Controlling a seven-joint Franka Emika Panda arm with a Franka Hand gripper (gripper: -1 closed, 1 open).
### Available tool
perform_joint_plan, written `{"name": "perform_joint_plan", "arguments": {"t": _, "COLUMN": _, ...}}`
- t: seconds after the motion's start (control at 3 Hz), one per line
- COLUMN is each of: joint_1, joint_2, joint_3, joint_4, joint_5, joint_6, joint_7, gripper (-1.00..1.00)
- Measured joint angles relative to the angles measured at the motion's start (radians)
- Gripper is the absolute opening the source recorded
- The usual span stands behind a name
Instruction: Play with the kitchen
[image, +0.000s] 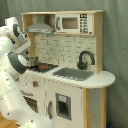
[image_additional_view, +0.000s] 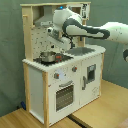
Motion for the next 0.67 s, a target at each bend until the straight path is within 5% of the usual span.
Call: {"name": "perform_joint_plan", "arguments": {"t": 0.67, "joint_1": 0.081, "joint_2": 0.0, "joint_3": 0.0, "joint_4": 0.054, "joint_5": -0.176, "joint_6": -0.056, "joint_7": -0.012, "gripper": 1.0}}
